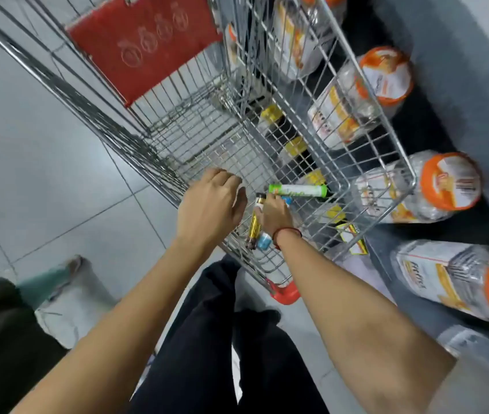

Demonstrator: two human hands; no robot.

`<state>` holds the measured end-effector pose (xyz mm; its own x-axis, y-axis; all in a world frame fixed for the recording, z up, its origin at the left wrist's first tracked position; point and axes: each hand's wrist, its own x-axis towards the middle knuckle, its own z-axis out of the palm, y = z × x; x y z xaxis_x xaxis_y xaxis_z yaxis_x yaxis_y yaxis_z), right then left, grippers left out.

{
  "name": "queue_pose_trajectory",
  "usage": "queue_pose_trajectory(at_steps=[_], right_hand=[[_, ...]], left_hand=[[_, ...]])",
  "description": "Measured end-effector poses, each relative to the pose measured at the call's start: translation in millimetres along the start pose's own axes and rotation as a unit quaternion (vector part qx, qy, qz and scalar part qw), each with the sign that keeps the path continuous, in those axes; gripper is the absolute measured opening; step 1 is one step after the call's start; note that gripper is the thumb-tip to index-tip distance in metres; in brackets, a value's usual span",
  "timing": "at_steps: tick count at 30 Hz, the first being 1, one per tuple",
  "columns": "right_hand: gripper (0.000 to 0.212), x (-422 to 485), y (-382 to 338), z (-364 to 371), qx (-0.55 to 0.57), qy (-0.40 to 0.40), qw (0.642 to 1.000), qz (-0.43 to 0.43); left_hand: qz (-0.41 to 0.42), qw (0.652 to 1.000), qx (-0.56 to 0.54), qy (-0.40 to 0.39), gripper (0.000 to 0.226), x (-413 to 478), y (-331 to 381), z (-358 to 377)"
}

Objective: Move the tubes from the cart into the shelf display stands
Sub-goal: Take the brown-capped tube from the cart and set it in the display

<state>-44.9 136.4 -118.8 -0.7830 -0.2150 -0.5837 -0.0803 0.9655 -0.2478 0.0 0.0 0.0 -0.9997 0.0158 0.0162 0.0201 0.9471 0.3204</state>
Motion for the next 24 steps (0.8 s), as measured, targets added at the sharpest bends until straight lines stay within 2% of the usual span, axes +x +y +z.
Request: queue_pose_trajectory(at_steps=[5,8,11,15,20,24], right_hand=[[0.048,30,-13,11,0.067,-0.004,0.993,0.1],[0.043,40,-19,16,0.042,0.024,0.991,0.128],[0.033,46,-22,18,0.028,0.041,0.989,0.138],[0.037,43,-24,15,0.036,0.048,0.989,0.137],[0.042,31,-21,5,0.105,0.009,0.988,0.113],[0.029,7,-10,-15,0.111,-0.007,0.988,0.106]], left_hand=[[-0.022,0.999,-0.001,0.027,0.023,4,1,3],[-0.018,0.999,0.007,0.037,0.023,3,0,6],[-0.013,0.999,0.005,0.037,0.026,4,0,7],[-0.017,0.999,-0.002,0.049,0.023,3,1,7],[-0.03,0.998,-0.004,0.051,0.019,3,3,5],[-0.036,0.999,-0.005,0.039,0.018,3,5,4]])
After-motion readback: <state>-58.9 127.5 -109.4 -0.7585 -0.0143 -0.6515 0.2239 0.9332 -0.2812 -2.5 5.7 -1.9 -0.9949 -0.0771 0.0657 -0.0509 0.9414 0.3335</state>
